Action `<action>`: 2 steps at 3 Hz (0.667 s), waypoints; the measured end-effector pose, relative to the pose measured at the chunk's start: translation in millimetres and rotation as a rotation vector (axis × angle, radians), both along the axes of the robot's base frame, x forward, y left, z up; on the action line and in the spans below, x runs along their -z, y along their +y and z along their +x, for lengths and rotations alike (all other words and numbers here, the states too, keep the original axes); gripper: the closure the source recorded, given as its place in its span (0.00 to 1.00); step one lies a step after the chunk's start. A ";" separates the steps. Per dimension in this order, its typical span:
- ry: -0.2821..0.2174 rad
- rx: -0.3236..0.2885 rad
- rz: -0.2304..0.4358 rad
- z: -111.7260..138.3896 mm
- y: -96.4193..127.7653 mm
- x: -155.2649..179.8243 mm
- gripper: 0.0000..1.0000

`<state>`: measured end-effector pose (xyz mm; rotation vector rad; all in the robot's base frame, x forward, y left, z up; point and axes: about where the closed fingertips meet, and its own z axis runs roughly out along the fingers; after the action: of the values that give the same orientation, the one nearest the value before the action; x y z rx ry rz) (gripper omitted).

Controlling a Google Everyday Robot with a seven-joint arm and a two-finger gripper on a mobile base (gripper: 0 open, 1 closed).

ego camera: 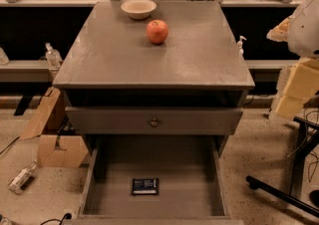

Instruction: Pick rxbar blueberry from middle drawer and place on counter

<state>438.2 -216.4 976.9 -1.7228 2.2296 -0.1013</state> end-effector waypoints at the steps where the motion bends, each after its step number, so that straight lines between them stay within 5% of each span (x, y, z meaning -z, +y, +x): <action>1: -0.004 -0.001 0.012 2.5 3.9 14.9 0.00; 2: -0.008 -0.034 0.085 6.6 10.8 66.0 0.00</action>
Offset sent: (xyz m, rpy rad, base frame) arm 0.0388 0.0219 -0.1321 0.2071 -0.1046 0.0606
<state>444.8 -205.6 910.9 -1.7112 2.1651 -0.0052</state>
